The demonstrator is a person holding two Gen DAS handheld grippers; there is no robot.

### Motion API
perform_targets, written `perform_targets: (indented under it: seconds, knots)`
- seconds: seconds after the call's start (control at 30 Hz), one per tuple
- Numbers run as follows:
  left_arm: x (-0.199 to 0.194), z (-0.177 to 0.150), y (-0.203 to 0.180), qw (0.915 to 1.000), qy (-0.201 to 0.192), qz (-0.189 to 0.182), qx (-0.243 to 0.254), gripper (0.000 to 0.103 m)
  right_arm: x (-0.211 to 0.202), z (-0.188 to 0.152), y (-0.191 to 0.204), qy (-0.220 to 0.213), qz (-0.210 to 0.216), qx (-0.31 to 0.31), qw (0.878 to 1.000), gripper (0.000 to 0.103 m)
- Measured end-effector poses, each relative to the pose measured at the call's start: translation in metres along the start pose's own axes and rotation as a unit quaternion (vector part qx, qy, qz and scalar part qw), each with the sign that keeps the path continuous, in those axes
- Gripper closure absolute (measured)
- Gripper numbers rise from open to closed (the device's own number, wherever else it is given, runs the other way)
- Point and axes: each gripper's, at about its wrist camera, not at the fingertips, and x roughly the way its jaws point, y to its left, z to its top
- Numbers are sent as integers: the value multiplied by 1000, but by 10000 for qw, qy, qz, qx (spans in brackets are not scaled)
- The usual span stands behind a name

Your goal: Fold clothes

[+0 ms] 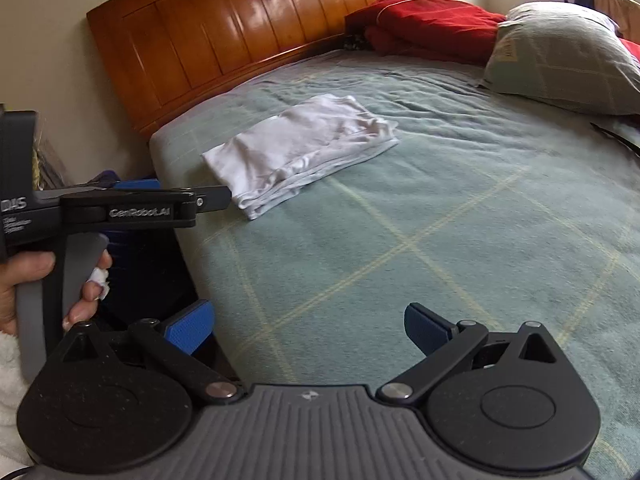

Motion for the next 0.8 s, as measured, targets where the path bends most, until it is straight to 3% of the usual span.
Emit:
perform_targets:
  seconds: [0.37,0.8]
  knots:
    - [-57,-13,23,9992,-154,284,-236,1,22,21,35,-45,-617,-91,9980,0]
    - [-71,-30,35,9969,-66,623,-471,1,23,12,74,-127,-565,-340,9977,0]
